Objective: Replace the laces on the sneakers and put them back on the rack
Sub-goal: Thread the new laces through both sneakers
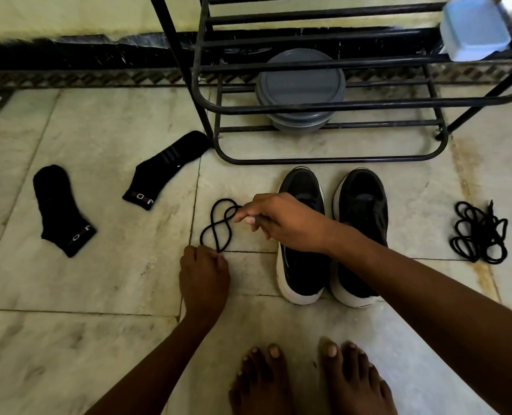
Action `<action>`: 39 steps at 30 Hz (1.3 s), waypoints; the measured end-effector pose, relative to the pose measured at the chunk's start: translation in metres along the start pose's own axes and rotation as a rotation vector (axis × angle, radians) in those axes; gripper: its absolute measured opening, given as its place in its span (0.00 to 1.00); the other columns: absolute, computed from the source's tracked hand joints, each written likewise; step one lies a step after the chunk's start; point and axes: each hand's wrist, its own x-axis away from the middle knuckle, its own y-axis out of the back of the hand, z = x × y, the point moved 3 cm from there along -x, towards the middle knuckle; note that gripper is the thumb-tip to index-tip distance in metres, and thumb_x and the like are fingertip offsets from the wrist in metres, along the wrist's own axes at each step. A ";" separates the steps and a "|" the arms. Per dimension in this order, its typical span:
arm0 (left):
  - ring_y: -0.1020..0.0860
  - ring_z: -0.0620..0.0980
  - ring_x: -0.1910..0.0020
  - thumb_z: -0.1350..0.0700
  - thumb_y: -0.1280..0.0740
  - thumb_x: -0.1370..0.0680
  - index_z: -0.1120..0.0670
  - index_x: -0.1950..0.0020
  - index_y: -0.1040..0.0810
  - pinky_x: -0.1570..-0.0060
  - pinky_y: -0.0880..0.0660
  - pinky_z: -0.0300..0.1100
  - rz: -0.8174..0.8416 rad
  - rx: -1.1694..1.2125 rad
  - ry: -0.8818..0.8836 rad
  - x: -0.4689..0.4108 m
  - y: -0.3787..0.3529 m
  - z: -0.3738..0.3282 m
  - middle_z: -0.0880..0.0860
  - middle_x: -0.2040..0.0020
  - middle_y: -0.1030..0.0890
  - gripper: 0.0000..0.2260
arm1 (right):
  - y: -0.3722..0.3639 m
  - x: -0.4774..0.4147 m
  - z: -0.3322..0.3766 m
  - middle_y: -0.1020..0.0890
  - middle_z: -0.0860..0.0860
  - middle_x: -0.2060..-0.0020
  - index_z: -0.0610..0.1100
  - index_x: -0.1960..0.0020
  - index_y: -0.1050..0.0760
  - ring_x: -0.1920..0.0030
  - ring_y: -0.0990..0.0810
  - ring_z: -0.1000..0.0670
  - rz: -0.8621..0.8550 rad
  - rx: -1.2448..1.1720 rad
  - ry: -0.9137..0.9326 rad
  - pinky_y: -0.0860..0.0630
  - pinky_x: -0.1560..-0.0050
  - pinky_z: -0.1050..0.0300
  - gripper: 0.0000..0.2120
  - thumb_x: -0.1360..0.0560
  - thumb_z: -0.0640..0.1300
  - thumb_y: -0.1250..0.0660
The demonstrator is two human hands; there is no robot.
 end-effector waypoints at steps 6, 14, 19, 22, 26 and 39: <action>0.22 0.54 0.52 0.46 0.28 0.23 0.54 0.46 0.23 0.51 0.22 0.54 -0.073 0.185 0.153 -0.006 -0.001 0.001 0.53 0.49 0.24 0.13 | -0.001 -0.001 -0.004 0.17 0.46 0.52 0.42 0.37 0.19 0.53 0.18 0.51 0.005 0.009 0.002 0.31 0.56 0.76 0.13 0.16 0.41 0.39; 0.22 0.57 0.45 0.44 0.28 0.22 0.48 0.50 0.24 0.42 0.29 0.56 -0.083 0.166 0.328 -0.015 -0.001 -0.008 0.53 0.47 0.22 0.10 | -0.002 -0.001 -0.007 0.17 0.49 0.54 0.42 0.38 0.19 0.54 0.19 0.54 -0.006 0.013 0.017 0.31 0.55 0.77 0.12 0.16 0.41 0.39; 0.22 0.61 0.42 0.48 0.34 0.18 0.53 0.44 0.20 0.40 0.30 0.58 -0.072 0.077 0.404 -0.024 -0.001 -0.014 0.55 0.43 0.22 0.10 | -0.001 0.000 -0.009 0.16 0.49 0.54 0.42 0.38 0.19 0.55 0.20 0.56 -0.014 0.010 0.017 0.31 0.56 0.77 0.12 0.16 0.40 0.39; 0.24 0.61 0.40 0.50 0.36 0.17 0.55 0.42 0.21 0.41 0.30 0.58 -0.044 0.024 0.387 -0.028 0.001 -0.018 0.57 0.42 0.23 0.11 | 0.001 0.001 -0.008 0.16 0.48 0.54 0.41 0.37 0.19 0.55 0.21 0.56 -0.013 0.009 0.010 0.31 0.56 0.77 0.12 0.16 0.40 0.39; 0.22 0.59 0.47 0.55 0.36 0.16 0.60 0.45 0.23 0.51 0.29 0.49 -0.107 0.172 0.195 -0.023 0.010 -0.021 0.59 0.47 0.22 0.08 | 0.003 0.003 -0.005 0.17 0.59 0.55 0.40 0.36 0.19 0.55 0.21 0.67 -0.059 -0.030 0.012 0.31 0.51 0.75 0.13 0.16 0.40 0.38; 0.25 0.56 0.53 0.76 0.30 0.28 0.61 0.46 0.16 0.65 0.25 0.50 -0.106 -0.053 -0.795 -0.023 0.090 -0.075 0.57 0.53 0.23 0.15 | 0.006 0.001 -0.004 0.16 0.51 0.62 0.42 0.47 0.29 0.64 0.20 0.57 -0.185 -0.030 -0.019 0.28 0.62 0.67 0.04 0.17 0.35 0.40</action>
